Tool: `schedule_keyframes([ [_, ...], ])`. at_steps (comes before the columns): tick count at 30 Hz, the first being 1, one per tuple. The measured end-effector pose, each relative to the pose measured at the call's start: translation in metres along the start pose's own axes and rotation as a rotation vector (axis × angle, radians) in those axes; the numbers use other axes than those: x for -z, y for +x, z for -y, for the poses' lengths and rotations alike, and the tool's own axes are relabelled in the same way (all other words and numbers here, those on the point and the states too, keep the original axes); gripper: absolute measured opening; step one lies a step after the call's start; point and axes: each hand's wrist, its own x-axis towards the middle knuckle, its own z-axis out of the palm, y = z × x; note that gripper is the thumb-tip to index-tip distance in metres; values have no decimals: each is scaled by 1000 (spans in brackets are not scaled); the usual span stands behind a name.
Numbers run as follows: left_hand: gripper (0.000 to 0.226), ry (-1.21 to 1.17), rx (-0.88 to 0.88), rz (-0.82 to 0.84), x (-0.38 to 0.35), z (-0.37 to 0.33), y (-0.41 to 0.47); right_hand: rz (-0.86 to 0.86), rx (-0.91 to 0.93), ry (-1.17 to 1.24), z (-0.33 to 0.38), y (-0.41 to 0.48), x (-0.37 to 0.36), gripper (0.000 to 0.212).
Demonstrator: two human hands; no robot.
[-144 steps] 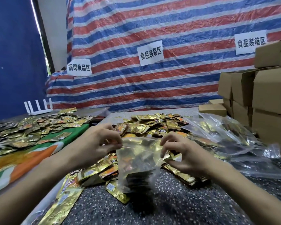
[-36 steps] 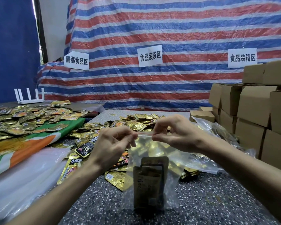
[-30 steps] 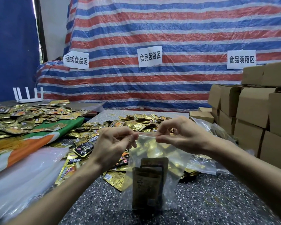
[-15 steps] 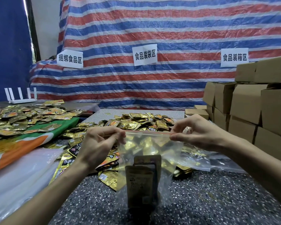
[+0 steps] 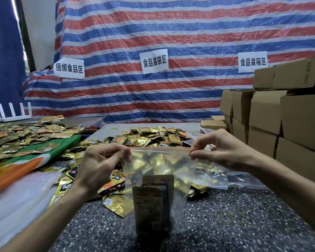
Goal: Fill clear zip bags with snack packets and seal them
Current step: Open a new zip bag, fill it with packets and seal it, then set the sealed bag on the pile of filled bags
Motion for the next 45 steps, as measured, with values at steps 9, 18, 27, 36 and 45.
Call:
schedule_keyframes([
  [9,22,19,-8,-38,-5,-2,1,-93,18,-78,-3,-7,-2,14],
  [18,18,51,-18,-101,-10,3,1,-107,15,-6,-1,-13,-5,14],
  [27,22,234,-197,-92,-53,-17,14,222,-313,224,-11,-16,-52,85],
  [36,43,199,-180,-87,-81,-20,18,94,-460,392,-18,1,-27,21],
  [45,38,243,-230,-25,-116,-5,19,-725,-429,232,-66,77,75,9],
])
